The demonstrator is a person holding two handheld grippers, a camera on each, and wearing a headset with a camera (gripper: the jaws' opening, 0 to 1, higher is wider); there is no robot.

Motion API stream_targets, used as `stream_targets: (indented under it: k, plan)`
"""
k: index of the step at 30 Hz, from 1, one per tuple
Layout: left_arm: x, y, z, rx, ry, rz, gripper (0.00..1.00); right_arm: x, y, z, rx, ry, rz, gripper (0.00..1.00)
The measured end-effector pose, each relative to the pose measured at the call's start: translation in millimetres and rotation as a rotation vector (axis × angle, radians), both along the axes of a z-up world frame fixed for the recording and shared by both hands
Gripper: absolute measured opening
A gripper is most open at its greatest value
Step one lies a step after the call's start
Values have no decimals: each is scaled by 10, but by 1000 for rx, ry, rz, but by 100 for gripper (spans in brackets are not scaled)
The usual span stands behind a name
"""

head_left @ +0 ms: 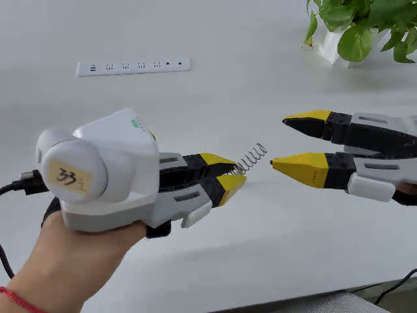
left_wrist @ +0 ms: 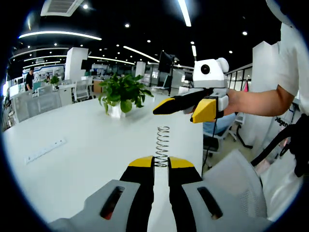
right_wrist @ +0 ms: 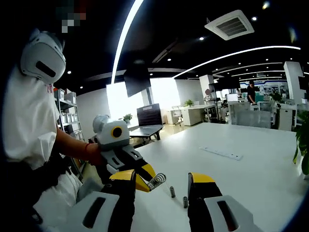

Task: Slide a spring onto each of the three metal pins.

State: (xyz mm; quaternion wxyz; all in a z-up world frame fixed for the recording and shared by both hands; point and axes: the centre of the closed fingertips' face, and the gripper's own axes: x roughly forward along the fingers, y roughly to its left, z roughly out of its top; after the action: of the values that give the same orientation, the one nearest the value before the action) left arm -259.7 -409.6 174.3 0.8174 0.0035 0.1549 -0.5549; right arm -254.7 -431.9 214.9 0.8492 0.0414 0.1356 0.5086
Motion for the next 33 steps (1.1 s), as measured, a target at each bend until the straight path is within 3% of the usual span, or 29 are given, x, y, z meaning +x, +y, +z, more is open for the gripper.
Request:
stream_targets:
  k: [8, 16, 24, 33]
  plan:
    - [-22, 34, 185, -92, 2, 18, 6, 9, 174, 75, 54, 35, 9, 27]
    - [-33, 29, 242, -128, 8, 21, 6, -16, 256, 117, 75, 45, 18, 9]
    - [-62, 22, 255, -133, 8, 15, 7, -37, 298, 137, 30, 19, 43, 7]
    - [-105, 4, 246, -124, 6, 1, 6, -104, 361, 140, -70, -28, 109, 7]
